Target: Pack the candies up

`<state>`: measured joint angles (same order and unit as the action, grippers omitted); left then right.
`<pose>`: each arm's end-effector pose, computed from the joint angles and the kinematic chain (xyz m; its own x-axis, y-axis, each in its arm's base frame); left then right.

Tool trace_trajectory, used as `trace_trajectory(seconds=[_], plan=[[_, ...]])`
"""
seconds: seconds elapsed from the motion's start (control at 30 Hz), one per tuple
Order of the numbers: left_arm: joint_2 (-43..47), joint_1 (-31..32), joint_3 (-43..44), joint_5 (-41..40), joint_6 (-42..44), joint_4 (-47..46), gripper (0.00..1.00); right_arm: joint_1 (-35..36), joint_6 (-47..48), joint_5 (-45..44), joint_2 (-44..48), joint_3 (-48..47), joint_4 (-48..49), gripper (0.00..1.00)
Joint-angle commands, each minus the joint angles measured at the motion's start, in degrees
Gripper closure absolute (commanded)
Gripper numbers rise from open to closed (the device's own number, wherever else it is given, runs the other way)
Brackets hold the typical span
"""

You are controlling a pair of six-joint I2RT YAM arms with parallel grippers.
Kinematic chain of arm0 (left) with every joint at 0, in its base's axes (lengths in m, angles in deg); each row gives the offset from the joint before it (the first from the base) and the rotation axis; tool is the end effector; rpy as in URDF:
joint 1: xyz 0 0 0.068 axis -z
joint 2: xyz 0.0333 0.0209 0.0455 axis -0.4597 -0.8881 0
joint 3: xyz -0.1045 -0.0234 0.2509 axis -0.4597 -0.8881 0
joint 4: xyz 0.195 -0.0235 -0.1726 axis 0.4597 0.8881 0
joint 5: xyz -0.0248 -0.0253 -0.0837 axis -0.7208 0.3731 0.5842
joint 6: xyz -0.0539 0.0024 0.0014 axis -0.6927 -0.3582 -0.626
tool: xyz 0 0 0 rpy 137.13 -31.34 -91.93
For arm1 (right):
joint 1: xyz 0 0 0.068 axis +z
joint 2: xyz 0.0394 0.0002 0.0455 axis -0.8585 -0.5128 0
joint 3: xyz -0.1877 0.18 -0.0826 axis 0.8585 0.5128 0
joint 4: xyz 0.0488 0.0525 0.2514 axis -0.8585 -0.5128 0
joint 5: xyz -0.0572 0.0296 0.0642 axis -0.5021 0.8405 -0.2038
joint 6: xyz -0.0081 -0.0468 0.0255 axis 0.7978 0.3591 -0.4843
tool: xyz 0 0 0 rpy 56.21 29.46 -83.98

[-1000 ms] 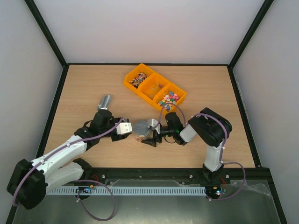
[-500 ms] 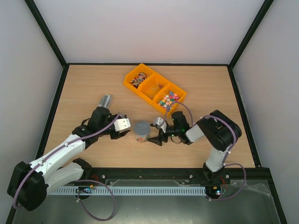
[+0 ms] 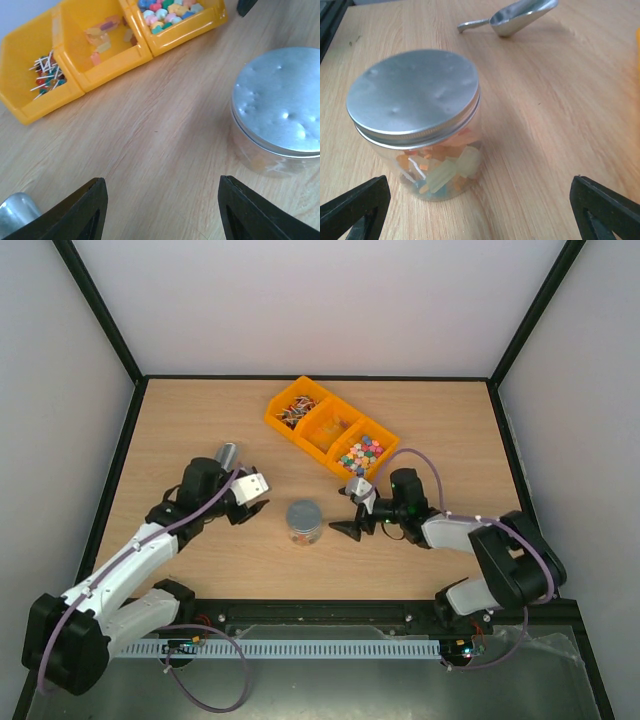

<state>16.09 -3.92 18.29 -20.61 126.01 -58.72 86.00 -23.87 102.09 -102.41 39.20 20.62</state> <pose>0.1894 -0.0948 0.2351 -0.0268 0.6229 -0.7819 0.7982 0.4842 0.3584 0.2213 0.1386 0.1585 0.0934 -0.2902 -0.9524 -0.9401 0.2894 -0.1804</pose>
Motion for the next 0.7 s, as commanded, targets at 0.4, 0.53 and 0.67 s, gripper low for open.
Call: trace_trajectory(seconds=[0.4,0.53,0.67], plan=[[-18.31,-10.34,33.88,5.11,-14.91,14.75,0.19,-5.90,-18.32,-7.70,11.28,-18.40,-17.94,0.01],[-26.81,-15.25,44.61,7.01,-19.84,21.30,0.01,-8.80,-22.33,-9.51,10.10,-27.81,-24.18,0.01],[-36.08,-20.16,56.25,9.42,-21.60,31.37,0.01,-13.26,-26.47,-11.98,7.99,-35.82,-31.95,0.02]])
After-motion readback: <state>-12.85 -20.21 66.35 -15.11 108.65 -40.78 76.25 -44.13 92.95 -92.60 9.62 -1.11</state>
